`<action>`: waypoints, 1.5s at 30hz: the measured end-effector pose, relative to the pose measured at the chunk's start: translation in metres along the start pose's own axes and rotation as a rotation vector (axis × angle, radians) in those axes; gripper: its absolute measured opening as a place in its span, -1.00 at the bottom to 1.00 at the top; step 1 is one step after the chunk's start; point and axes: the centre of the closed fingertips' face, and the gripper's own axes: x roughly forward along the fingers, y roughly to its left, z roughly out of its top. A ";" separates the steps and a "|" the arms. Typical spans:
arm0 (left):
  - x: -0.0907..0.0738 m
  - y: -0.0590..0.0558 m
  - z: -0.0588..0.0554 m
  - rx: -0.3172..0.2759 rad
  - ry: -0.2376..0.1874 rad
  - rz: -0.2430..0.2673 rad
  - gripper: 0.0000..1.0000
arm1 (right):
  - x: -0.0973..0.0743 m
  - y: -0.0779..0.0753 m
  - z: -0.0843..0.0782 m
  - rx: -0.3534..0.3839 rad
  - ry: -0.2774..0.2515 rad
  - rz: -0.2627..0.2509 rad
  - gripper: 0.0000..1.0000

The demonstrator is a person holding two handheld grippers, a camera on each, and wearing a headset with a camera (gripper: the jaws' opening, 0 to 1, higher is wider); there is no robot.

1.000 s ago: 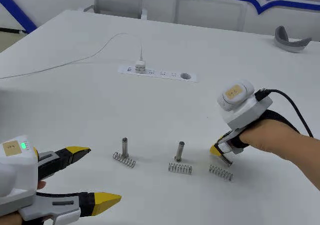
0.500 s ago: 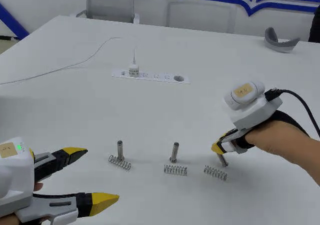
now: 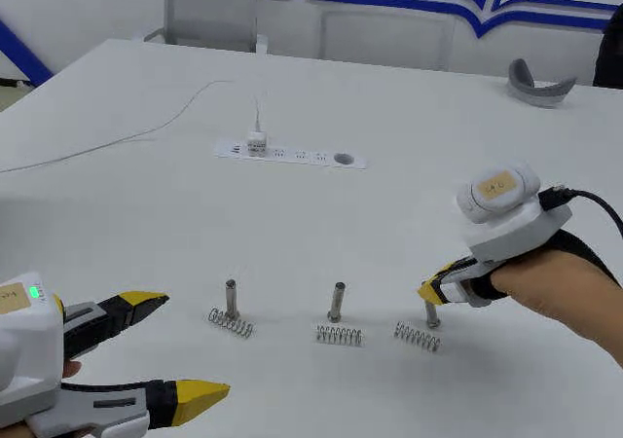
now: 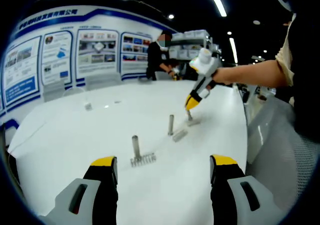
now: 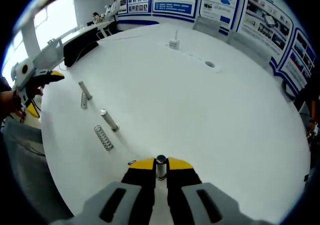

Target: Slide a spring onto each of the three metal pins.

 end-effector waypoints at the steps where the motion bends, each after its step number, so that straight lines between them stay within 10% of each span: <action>1: 0.000 0.000 0.000 0.000 0.000 0.000 0.53 | 0.000 0.001 0.000 0.002 -0.003 0.000 -0.82; 45: 0.003 -0.004 0.003 0.019 0.000 -0.013 0.53 | -0.008 0.008 -0.002 0.003 -0.056 0.015 -0.81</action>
